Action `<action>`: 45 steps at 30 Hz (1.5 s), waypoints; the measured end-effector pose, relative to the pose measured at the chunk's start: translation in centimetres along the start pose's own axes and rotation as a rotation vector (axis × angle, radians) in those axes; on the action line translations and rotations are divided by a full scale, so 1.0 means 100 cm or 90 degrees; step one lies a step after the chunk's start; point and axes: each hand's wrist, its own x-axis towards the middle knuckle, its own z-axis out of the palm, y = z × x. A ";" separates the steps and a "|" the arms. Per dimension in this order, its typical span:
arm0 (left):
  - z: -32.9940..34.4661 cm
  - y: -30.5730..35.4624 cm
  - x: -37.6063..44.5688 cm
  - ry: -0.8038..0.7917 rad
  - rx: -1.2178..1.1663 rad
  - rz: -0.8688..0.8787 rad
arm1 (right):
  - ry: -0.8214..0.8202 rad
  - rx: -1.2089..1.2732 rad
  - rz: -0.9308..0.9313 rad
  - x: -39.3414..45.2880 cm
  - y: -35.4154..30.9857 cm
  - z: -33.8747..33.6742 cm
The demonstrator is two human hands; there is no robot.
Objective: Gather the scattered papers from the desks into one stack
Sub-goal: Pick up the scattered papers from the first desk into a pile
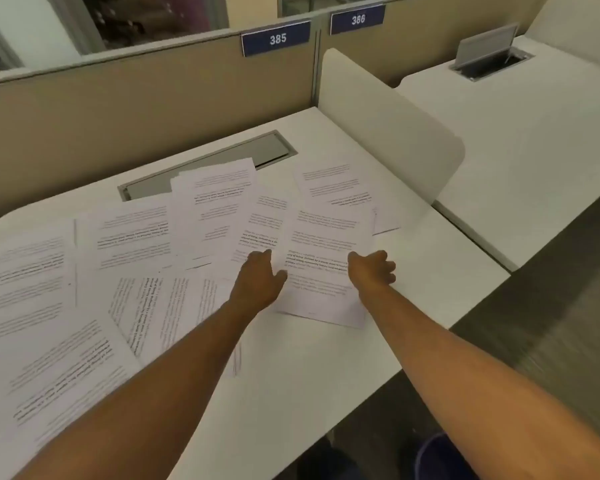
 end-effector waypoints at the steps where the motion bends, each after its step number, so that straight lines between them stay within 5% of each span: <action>1: 0.000 0.000 0.005 -0.008 -0.009 -0.027 | -0.013 0.018 0.021 0.001 -0.002 0.001; 9: -0.001 0.001 0.022 -0.016 -0.007 -0.175 | -0.112 0.152 0.047 0.013 -0.013 0.011; 16: -0.009 0.001 0.034 -0.035 -0.238 -0.233 | -0.154 0.166 0.059 0.042 -0.012 0.014; 28: -0.025 0.022 0.021 0.003 -0.334 -0.187 | -0.305 0.091 -0.248 0.038 0.003 0.005; 34: -0.059 0.020 -0.007 0.163 -0.417 0.019 | -0.299 0.246 -0.445 0.022 -0.022 -0.046; 39: -0.050 0.022 -0.023 0.201 -0.451 0.124 | -0.349 0.270 -0.467 0.014 -0.023 -0.064; 45: -0.041 0.016 -0.025 0.197 -0.474 0.079 | -0.422 0.225 -0.407 0.027 -0.001 -0.059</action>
